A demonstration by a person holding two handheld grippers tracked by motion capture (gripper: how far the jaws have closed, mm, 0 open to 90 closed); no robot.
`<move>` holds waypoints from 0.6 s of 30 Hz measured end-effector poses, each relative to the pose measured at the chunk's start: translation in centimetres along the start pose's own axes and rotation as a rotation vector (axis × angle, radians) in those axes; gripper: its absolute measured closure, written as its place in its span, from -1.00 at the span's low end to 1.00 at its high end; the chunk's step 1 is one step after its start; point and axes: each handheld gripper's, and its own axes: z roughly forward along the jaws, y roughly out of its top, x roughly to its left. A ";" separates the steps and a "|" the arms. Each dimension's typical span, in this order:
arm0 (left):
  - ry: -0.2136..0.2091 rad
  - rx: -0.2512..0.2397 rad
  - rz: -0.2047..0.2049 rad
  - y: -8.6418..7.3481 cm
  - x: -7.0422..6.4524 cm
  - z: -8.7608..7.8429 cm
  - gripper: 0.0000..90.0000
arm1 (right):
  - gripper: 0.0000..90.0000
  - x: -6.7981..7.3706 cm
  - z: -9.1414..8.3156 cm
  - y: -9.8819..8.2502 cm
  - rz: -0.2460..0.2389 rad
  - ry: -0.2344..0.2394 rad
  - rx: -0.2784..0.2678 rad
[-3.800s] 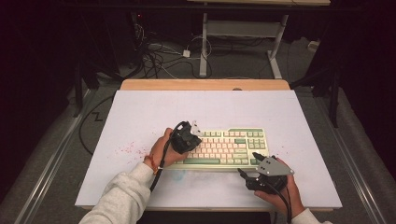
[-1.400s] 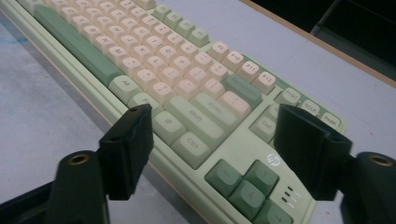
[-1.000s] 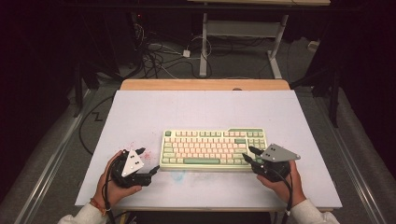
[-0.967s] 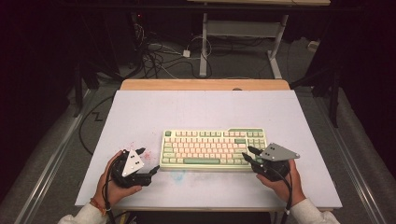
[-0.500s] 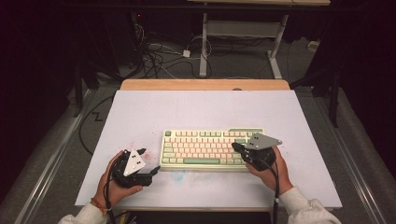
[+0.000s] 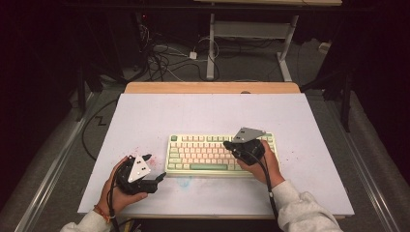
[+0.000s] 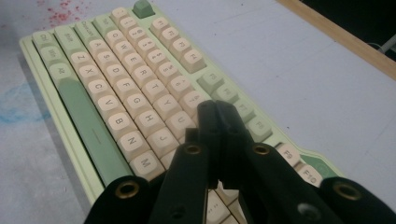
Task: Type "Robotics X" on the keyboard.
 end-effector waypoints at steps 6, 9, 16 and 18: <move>-0.002 -0.003 0.000 0.0 0.0 -0.1 -0.53 | 1.00 0.4 1.7 0.2 -0.007 0.016 0.049; -0.005 -0.001 -0.001 0.0 0.0 -0.1 -0.53 | 1.00 0.5 2.4 0.1 -0.011 0.009 0.077; -0.010 0.004 0.002 0.0 0.0 0.1 -0.53 | 1.00 0.4 3.1 -0.1 -0.005 -0.001 0.091; -0.012 0.003 0.001 0.0 0.0 0.1 -0.53 | 1.00 0.5 3.3 -0.1 -0.010 0.002 0.099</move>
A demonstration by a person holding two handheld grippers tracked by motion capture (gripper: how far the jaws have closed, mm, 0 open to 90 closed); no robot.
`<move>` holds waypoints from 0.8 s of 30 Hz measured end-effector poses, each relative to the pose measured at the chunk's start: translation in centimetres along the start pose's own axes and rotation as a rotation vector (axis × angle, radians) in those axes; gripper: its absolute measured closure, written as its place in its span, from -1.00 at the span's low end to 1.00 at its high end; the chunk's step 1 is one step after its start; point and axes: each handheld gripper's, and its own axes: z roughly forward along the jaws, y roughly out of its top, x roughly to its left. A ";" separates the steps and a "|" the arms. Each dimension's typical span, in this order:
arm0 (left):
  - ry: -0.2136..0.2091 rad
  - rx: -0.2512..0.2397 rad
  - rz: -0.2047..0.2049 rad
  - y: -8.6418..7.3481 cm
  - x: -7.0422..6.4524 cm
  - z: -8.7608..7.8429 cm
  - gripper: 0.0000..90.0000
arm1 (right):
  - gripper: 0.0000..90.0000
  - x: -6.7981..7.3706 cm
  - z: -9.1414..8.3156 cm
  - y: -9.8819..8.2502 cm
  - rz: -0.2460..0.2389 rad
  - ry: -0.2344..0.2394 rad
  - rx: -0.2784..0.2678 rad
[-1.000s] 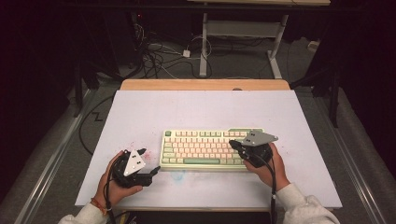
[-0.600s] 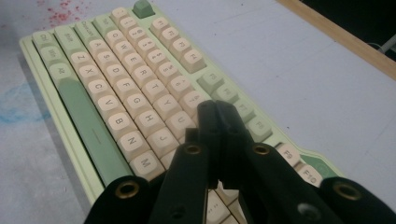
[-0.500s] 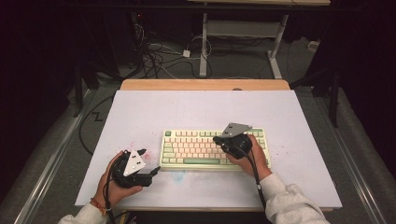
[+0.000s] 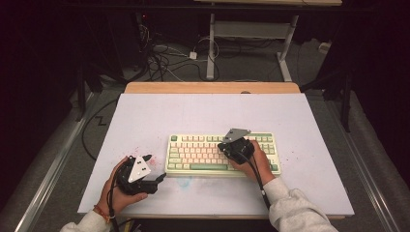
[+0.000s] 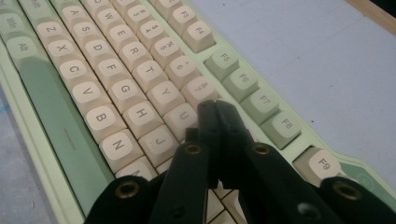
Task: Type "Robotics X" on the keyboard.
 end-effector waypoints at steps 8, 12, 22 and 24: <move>-0.001 0.007 0.005 0.0 0.0 0.0 -0.53 | 1.00 0.1 -0.3 0.1 0.000 0.004 -0.005; 0.004 0.004 -0.001 0.0 0.0 0.0 -0.54 | 0.98 0.1 -1.0 0.1 0.010 0.001 -0.046; 0.003 0.009 0.002 0.0 0.0 0.0 -0.54 | 0.68 -0.2 -3.0 0.1 0.022 -0.017 -0.131; 0.004 0.013 0.007 0.0 0.0 0.0 -0.53 | 0.61 -0.2 -3.4 0.1 0.028 -0.027 -0.153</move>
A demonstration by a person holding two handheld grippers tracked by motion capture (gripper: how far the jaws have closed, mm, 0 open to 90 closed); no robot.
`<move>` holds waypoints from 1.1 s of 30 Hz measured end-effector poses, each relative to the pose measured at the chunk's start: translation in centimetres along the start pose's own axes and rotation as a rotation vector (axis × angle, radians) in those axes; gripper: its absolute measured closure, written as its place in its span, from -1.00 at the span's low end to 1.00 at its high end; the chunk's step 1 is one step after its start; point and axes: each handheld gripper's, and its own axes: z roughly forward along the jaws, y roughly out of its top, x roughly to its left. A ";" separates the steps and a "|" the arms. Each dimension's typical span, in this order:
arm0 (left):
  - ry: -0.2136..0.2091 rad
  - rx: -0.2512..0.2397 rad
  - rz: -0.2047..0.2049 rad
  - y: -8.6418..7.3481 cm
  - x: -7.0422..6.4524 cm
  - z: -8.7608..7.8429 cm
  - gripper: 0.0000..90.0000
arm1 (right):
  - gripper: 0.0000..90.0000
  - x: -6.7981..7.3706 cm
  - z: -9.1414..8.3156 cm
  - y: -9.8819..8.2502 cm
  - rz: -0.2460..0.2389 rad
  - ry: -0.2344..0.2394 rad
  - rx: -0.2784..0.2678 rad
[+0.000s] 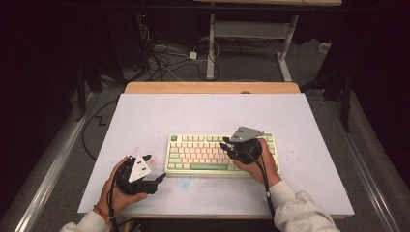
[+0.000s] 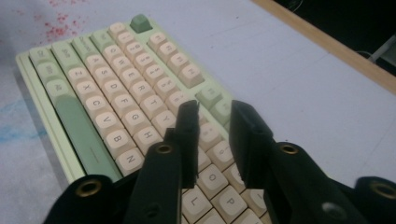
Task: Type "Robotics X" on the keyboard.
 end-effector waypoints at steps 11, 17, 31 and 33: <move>0.005 0.000 0.000 0.0 0.0 0.0 -0.53 | -0.07 -0.5 -2.4 0.0 0.006 -0.056 -0.087; 0.018 -0.008 -0.002 0.0 0.1 -0.3 -0.50 | -0.21 -0.6 -3.8 -0.3 0.006 -0.085 -0.120; 0.019 -0.011 0.004 0.2 -0.1 -0.4 -0.51 | -0.42 -0.8 -6.8 -2.6 0.021 -0.155 -0.152; 0.019 -0.010 0.004 0.2 -0.1 -0.4 -0.50 | -0.42 -0.7 -7.2 -3.0 0.026 -0.170 -0.150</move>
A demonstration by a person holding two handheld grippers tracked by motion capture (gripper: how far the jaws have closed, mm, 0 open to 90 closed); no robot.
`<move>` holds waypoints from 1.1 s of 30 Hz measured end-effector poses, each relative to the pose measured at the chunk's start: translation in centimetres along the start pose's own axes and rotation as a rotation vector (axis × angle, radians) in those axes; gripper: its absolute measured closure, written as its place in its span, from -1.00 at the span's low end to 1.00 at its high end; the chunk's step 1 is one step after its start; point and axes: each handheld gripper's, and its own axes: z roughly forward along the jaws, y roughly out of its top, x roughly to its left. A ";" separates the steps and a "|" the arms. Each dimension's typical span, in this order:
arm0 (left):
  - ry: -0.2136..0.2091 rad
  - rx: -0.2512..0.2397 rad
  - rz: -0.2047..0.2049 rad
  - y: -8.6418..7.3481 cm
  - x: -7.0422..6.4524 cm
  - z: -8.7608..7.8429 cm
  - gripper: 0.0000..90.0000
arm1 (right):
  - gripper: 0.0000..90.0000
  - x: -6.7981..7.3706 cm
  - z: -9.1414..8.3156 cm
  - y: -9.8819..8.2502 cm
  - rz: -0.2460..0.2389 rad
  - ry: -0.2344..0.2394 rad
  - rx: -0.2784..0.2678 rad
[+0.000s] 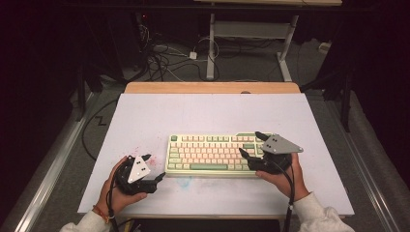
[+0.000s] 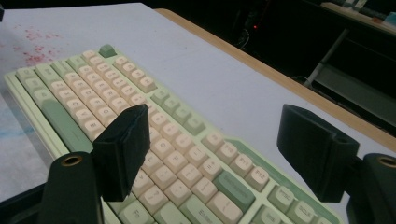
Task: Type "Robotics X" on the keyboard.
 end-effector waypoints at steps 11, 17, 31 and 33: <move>0.005 -0.007 -0.013 0.1 0.1 -0.1 -0.49 | -0.42 -0.4 -2.3 -2.1 0.011 -0.050 -0.016; 0.007 -0.007 -0.030 0.2 0.2 -0.2 -0.42 | -0.42 -0.5 -3.3 -3.4 0.017 -0.074 -0.005; -0.039 -0.027 -0.033 0.9 0.3 -0.5 0.15 | -0.42 0.2 -4.6 -6.0 0.043 -0.082 0.046; -0.055 -0.028 -0.036 1.0 0.4 -0.5 0.33 | -0.42 0.3 -4.7 -6.1 0.046 -0.076 0.050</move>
